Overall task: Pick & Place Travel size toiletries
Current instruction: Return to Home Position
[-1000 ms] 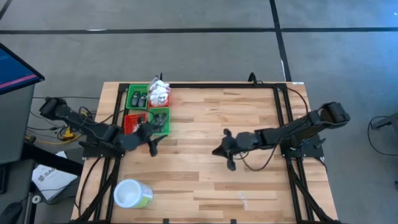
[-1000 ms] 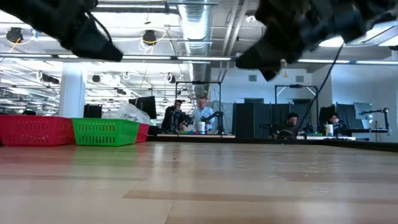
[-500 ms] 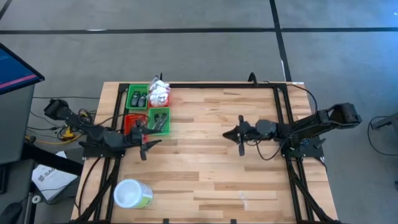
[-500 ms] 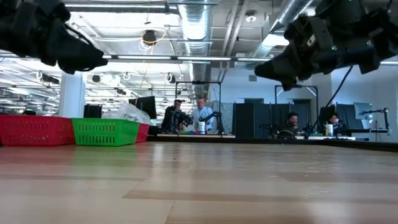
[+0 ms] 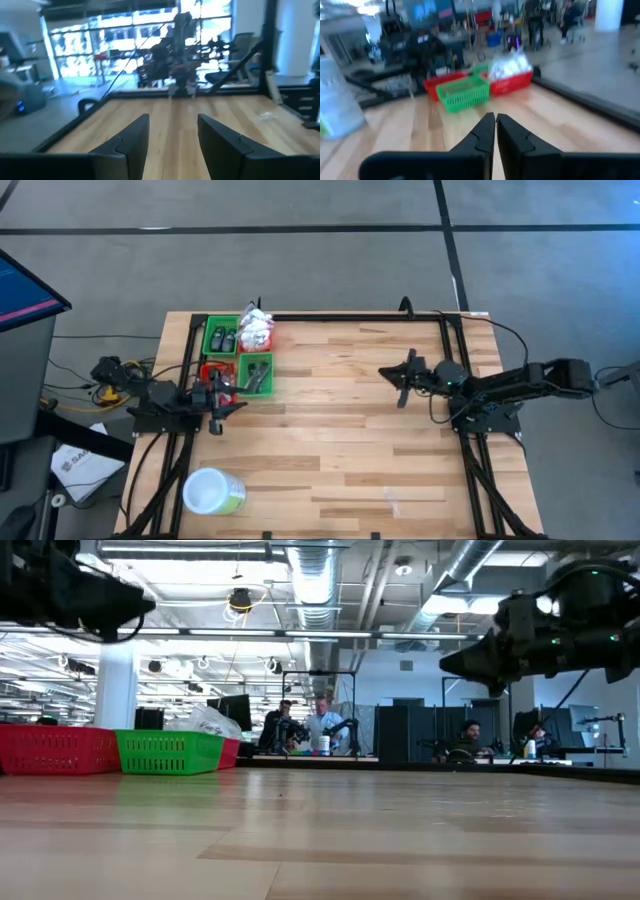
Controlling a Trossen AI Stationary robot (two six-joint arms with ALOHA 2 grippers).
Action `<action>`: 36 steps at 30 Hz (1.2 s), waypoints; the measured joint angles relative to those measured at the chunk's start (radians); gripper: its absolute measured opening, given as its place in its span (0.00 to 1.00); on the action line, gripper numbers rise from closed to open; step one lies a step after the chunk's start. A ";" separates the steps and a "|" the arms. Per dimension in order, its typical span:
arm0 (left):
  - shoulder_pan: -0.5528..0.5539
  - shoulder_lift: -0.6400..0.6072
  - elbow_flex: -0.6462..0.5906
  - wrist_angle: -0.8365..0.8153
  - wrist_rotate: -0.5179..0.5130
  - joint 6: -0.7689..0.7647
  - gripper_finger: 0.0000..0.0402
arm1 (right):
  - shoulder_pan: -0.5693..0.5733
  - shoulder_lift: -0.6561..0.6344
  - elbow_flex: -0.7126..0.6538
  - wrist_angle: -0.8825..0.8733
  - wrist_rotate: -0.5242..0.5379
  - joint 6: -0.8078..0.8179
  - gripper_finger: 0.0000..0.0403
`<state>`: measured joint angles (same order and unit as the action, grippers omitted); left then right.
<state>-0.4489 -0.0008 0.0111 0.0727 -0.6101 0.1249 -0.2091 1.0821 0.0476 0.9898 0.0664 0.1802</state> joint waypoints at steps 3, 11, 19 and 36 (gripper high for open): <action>0.036 0.001 0.028 -0.001 0.117 0.018 0.38 | -0.045 -0.055 -0.041 0.036 -0.040 0.002 0.03; 0.153 0.001 0.039 -0.033 0.409 -0.045 0.34 | -0.088 -0.143 -0.041 -0.039 -0.176 -0.022 0.04; 0.335 0.001 0.067 -0.013 0.776 -0.059 0.31 | -0.096 -0.138 -0.041 -0.100 -0.173 0.084 0.04; 0.440 0.118 0.072 -0.042 0.662 -0.137 0.32 | -0.092 0.011 -0.042 -0.111 -0.171 0.109 0.05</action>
<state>-0.0093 0.1169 0.0830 0.0303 0.0521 -0.0120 -0.3016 1.0935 0.0055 0.8791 -0.1043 0.2890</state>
